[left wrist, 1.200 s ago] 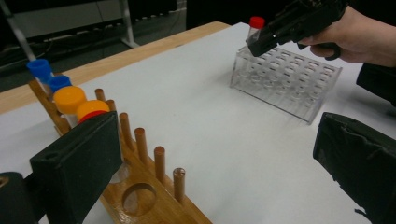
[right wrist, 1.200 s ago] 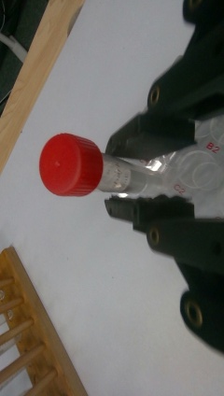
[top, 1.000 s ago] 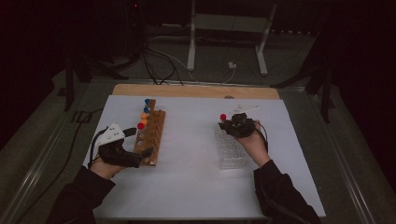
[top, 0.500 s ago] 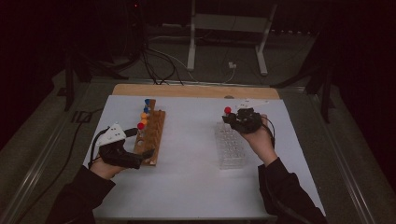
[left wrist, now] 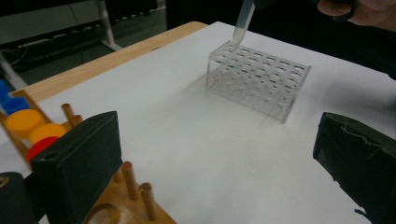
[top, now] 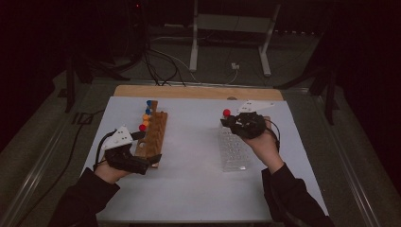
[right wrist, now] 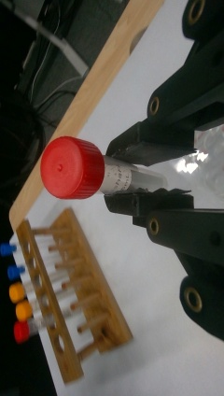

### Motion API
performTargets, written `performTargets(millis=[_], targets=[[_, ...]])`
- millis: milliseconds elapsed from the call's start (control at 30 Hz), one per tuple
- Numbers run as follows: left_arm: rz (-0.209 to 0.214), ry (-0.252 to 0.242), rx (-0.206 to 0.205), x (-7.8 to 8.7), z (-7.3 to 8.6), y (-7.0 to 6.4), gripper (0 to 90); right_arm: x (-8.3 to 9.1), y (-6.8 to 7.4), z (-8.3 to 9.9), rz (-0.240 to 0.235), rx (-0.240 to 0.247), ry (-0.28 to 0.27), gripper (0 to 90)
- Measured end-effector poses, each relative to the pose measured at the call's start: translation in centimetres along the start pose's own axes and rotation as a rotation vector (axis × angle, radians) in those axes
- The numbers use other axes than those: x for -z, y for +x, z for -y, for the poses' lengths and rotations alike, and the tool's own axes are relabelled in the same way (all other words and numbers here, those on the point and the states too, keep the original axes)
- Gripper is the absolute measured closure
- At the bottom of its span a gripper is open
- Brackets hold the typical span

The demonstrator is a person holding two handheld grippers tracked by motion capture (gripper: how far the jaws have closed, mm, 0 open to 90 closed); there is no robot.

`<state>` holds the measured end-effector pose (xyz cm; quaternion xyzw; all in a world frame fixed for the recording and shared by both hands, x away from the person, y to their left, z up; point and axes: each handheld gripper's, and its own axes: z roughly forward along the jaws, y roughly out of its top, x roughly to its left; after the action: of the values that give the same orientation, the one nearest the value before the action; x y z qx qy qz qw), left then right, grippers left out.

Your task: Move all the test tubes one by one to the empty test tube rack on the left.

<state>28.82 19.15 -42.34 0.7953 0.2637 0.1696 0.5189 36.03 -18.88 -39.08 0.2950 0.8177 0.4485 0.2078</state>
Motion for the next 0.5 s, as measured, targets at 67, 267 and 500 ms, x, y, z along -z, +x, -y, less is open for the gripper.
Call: performTargets(millis=[67, 267, 500], targets=[[0.008, 0.003, -0.003, -0.1, -0.1, -0.2, 2.1, 0.0, 0.7, 0.2, -0.018, 0.006, 0.003, 75.4], [0.021, 0.005, 0.001, -0.5, -0.3, -0.6, 2.1, -0.1, 2.5, 1.0, -0.057, 0.024, 0.018, 75.4], [0.052, 0.01, -0.007, -1.0, -0.3, -1.2, 2.1, -0.5, 4.3, 2.3, -0.11, 0.025, 0.034, 75.4]])
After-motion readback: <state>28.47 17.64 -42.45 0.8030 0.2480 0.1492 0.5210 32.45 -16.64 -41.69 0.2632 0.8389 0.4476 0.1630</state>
